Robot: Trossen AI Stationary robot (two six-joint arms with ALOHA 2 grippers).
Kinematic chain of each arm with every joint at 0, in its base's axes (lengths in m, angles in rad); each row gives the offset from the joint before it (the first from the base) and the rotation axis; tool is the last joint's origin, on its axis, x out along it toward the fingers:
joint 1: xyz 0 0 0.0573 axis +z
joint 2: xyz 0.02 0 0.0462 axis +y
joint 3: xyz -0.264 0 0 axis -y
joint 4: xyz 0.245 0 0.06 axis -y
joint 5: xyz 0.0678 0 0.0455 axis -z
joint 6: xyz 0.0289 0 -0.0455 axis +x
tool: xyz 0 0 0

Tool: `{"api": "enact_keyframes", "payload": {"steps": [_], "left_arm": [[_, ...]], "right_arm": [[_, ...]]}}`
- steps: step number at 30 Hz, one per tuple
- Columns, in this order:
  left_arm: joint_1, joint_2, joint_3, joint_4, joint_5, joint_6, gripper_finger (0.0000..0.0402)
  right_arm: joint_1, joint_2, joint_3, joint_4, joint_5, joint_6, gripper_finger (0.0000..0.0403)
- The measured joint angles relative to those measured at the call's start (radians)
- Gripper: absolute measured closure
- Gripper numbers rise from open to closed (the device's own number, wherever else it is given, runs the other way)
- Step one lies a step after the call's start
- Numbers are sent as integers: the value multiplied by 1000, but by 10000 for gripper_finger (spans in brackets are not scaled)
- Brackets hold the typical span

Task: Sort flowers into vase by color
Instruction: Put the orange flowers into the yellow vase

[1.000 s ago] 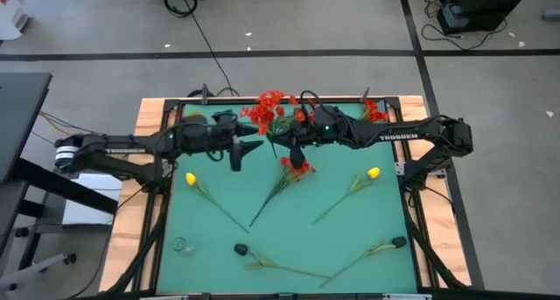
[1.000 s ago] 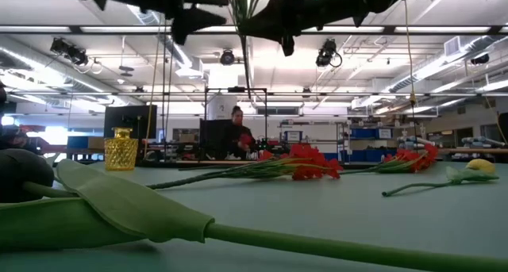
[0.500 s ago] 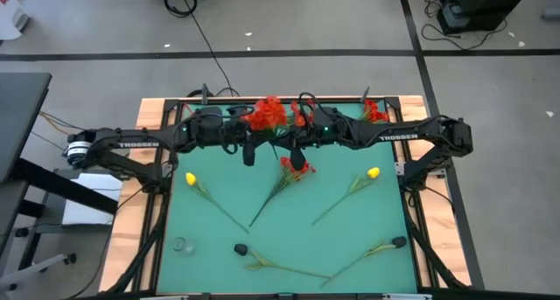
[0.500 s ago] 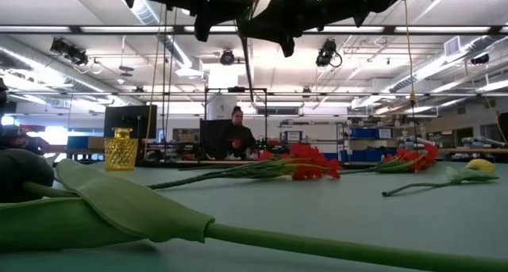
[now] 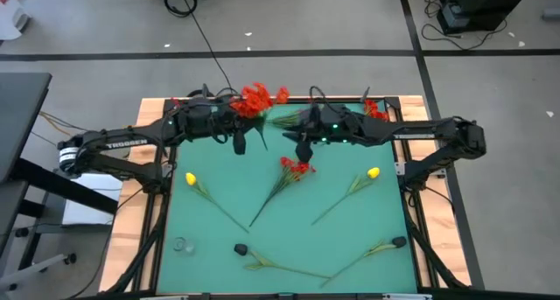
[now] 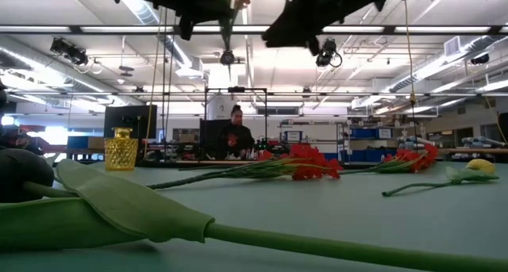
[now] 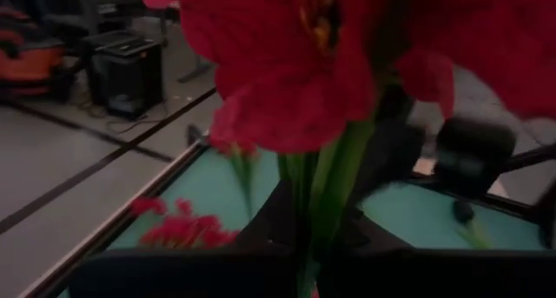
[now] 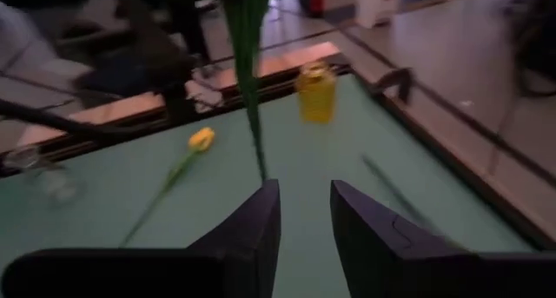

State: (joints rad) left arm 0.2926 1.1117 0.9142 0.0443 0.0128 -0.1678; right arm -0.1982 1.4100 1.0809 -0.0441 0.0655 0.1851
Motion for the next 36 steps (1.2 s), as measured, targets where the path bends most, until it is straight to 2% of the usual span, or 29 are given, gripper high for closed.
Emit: {"api": "enact_keyframes", "payload": {"steps": [3, 8, 15, 19, 25, 30, 36], "left_arm": [[24, -38, 0, -61, 0, -1, 390], [68, -104, 0, -136, -14, 9, 390], [119, -190, 0, -159, -14, 76, 391], [161, -234, 0, -192, -13, 104, 391], [231, -287, 0, -275, -13, 141, 391], [283, -326, 0, -300, -10, 205, 391], [335, -375, 0, -368, -10, 209, 391]], "right_arm": [[0, -84, 0, -63, 28, -26, 304], [-1, -233, 0, -158, 14, -47, 337], [3, -429, 0, -257, -90, 30, 370], [21, -511, 0, -297, -94, 36, 381], [34, -577, 0, -389, -85, -7, 384], [34, -591, 0, -392, -85, -29, 379], [34, -586, 0, -392, -85, -30, 380]]}}
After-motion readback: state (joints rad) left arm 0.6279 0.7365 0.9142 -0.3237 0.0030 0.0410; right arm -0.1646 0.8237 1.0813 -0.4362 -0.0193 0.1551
